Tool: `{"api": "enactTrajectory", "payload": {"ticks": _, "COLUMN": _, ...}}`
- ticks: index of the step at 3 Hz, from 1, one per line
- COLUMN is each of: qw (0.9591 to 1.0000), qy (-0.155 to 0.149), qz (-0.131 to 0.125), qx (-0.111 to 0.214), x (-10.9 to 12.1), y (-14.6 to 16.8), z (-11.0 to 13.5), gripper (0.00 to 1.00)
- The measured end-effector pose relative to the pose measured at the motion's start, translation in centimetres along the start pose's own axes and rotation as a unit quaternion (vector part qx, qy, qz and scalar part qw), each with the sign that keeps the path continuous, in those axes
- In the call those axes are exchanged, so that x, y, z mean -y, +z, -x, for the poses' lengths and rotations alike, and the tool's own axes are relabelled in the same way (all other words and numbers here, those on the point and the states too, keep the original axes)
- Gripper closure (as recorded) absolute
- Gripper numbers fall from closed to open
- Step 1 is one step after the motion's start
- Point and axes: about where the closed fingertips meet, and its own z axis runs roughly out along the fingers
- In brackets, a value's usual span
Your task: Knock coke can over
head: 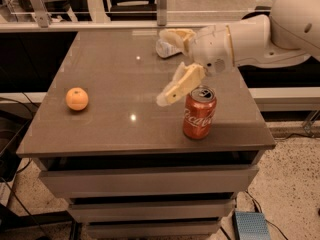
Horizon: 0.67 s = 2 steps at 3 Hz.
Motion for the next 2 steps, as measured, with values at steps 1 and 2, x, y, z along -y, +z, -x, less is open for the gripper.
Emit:
{"api": "enactTrajectory", "payload": {"ticks": 1, "qw": 0.9999, "qy": 0.004, "qz": 0.002, "qx": 0.011, "x": 0.1, "y": 1.5, "z": 1.2, "gripper": 0.0}}
{"api": "enactTrajectory", "payload": {"ticks": 2, "qw": 0.9999, "qy": 0.009, "qz": -0.009, "qx": 0.005, "x": 0.6, "y": 0.0, "z": 0.8, "gripper": 0.0}}
